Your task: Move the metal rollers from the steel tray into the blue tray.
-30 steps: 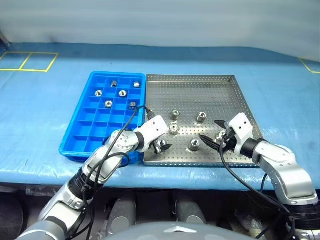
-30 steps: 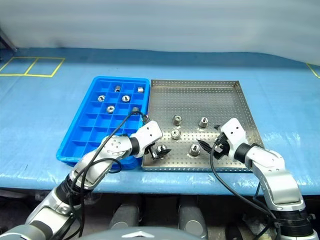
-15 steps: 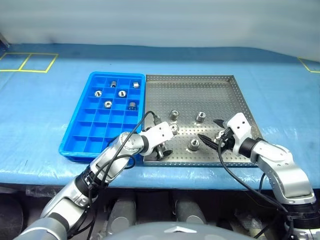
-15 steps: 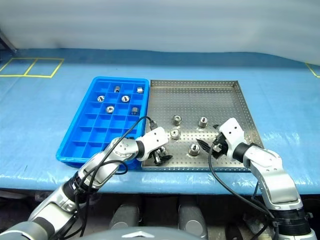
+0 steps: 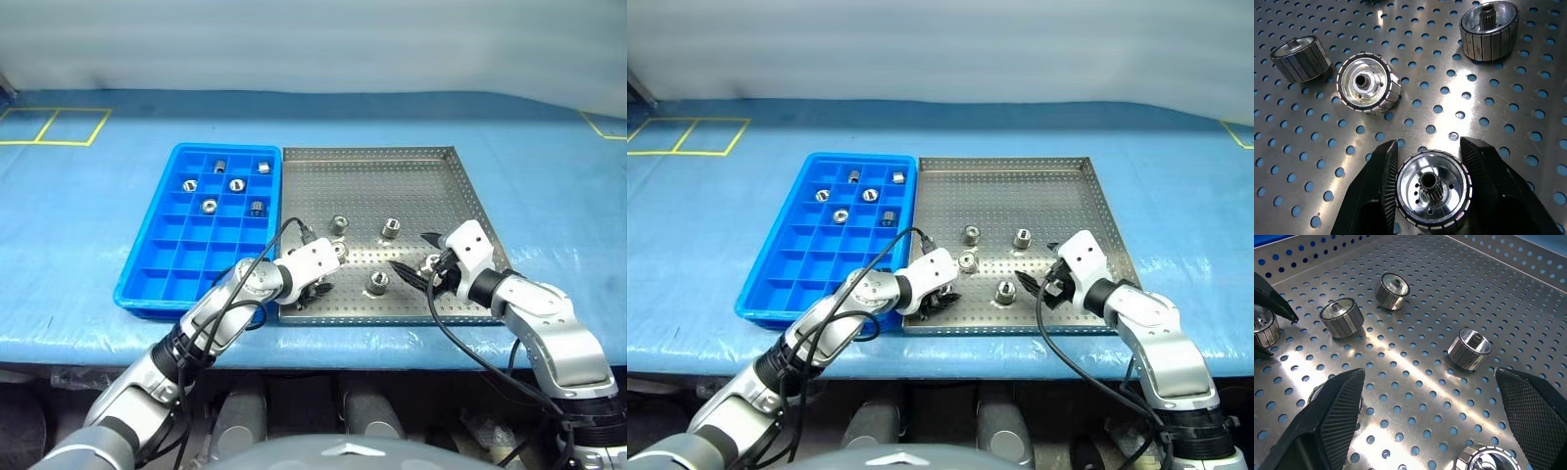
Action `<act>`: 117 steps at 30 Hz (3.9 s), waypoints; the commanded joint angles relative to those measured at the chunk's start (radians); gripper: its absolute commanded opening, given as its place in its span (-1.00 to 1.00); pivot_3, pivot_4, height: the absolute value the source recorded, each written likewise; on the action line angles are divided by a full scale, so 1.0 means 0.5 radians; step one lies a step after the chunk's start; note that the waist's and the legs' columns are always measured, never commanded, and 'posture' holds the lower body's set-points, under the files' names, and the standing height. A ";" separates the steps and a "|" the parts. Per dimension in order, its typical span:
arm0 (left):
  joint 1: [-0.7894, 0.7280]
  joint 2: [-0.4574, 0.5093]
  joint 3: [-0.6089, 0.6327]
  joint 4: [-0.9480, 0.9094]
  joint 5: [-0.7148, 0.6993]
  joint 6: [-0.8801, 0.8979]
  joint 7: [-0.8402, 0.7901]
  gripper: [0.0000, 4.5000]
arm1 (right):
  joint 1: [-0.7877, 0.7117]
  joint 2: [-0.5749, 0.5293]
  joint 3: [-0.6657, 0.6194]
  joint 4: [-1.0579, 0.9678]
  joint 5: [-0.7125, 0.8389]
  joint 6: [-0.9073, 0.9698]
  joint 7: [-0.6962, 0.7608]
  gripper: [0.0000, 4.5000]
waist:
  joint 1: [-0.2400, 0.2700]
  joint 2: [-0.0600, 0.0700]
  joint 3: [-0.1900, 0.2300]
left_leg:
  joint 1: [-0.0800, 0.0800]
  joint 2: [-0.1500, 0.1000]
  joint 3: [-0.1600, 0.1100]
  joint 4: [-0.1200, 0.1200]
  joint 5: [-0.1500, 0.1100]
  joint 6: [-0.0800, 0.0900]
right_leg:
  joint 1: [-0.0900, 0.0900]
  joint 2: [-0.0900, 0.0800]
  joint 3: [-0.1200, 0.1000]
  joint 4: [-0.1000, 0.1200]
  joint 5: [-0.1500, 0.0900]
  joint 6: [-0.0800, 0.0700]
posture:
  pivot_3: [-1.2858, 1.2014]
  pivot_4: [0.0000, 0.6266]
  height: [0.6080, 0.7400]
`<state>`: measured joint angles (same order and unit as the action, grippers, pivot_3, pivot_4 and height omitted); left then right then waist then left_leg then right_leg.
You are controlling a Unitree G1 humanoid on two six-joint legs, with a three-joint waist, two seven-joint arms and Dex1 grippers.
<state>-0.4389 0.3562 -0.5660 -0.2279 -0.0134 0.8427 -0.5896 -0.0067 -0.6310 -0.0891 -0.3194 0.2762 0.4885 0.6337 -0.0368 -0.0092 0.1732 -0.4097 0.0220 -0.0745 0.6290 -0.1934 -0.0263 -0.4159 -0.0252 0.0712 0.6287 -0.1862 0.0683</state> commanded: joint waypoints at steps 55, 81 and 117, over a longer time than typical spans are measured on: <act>0.061 -0.719 1.240 0.422 0.664 -0.509 2.028 -0.23 | -0.179 0.060 0.150 0.043 -0.050 -0.049 0.065 1.00 | 0.176 -0.007 0.004 | -0.005 -0.002 -0.003 0.000 0.000 -0.001 | 0.000 -0.001 -0.003 -0.004 0.001 0.002 | 0.17 -0.52 1.00; -0.361 -0.581 0.376 0.655 0.059 -0.364 0.315 0.58 | 0.107 -0.043 -0.026 -0.317 0.005 0.067 0.029 1.00 | 0.020 -0.006 0.003 | -0.005 -0.001 -0.001 -0.001 -0.002 0.002 | -0.004 0.000 -0.001 -0.002 0.000 0.002 | 0.05 -0.52 1.00; -0.319 -0.569 0.353 0.758 0.051 -0.195 0.140 -0.35 | 0.110 -0.025 0.016 -0.327 -0.032 0.047 -0.054 1.00 | 0.001 -0.004 0.002 | -0.003 -0.003 -0.001 0.002 -0.002 0.002 | 0.000 -0.001 0.000 -0.002 0.000 0.002 | 0.04 -0.52 1.00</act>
<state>-0.6077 0.0725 -0.4001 0.1655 0.0181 0.7347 -0.5233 0.0605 -0.6479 -0.0746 -0.4721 0.2599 0.5321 0.6095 -0.0365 -0.0115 0.1743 -0.4114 0.0208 -0.0749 0.6300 -0.1942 -0.0253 -0.4162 -0.0258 0.0712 0.6275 -0.1862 0.0694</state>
